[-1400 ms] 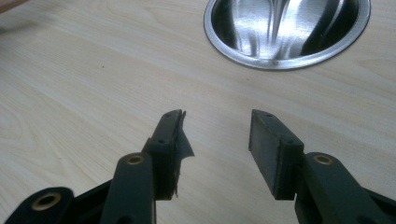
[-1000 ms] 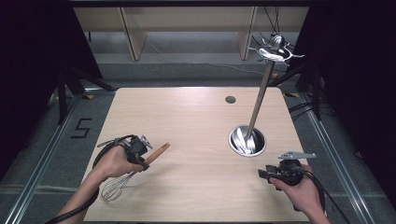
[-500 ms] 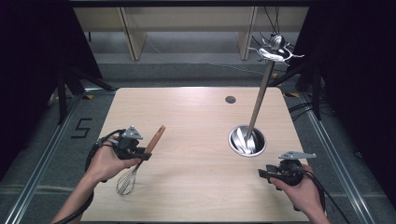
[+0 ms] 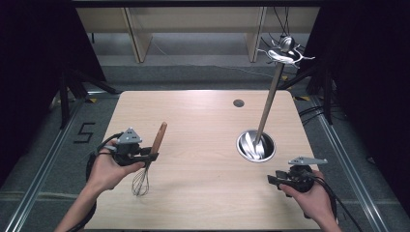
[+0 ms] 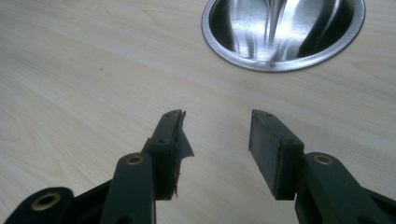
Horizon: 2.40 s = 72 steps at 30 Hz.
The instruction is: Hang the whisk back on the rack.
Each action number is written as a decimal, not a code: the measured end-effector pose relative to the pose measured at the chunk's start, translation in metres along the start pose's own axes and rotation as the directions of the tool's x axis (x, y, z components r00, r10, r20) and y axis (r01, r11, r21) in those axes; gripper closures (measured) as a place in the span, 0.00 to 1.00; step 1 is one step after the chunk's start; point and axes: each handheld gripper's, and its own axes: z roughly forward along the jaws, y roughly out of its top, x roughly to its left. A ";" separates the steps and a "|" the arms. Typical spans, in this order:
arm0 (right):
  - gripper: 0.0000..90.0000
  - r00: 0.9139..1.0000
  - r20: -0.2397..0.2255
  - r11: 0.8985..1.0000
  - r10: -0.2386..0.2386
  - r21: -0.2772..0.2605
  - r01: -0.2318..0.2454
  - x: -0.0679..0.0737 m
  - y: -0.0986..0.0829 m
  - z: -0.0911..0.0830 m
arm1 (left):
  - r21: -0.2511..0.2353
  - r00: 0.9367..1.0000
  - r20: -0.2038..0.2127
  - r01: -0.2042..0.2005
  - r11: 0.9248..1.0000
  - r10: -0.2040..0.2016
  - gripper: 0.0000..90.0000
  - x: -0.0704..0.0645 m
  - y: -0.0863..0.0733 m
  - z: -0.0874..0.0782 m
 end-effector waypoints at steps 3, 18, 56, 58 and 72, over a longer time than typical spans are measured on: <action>0.61 0.999 0.012 0.999 -0.033 -0.008 0.033 -0.002 0.000 0.000 | -0.060 1.000 -0.010 0.019 0.998 -0.020 0.76 -0.004 0.002 -0.002; 0.61 0.999 0.009 0.999 -0.035 -0.010 0.035 -0.002 0.000 0.000 | -0.174 1.000 -0.006 0.023 0.984 -0.025 0.76 -0.016 0.012 -0.006; 0.61 1.000 -0.001 1.000 -0.010 -0.004 0.010 0.000 0.000 0.001 | -0.305 0.997 0.027 -0.055 0.951 0.066 0.76 -0.049 0.051 0.003; 0.61 1.000 0.001 1.000 -0.015 -0.004 0.015 -0.001 0.000 0.000 | -0.308 0.998 0.025 -0.052 0.950 0.063 0.76 -0.050 0.053 0.004; 0.61 0.999 0.011 0.999 -0.036 -0.006 0.036 -0.002 0.000 0.001 | -0.342 0.997 -0.027 -0.074 0.937 0.069 0.76 -0.062 0.067 0.008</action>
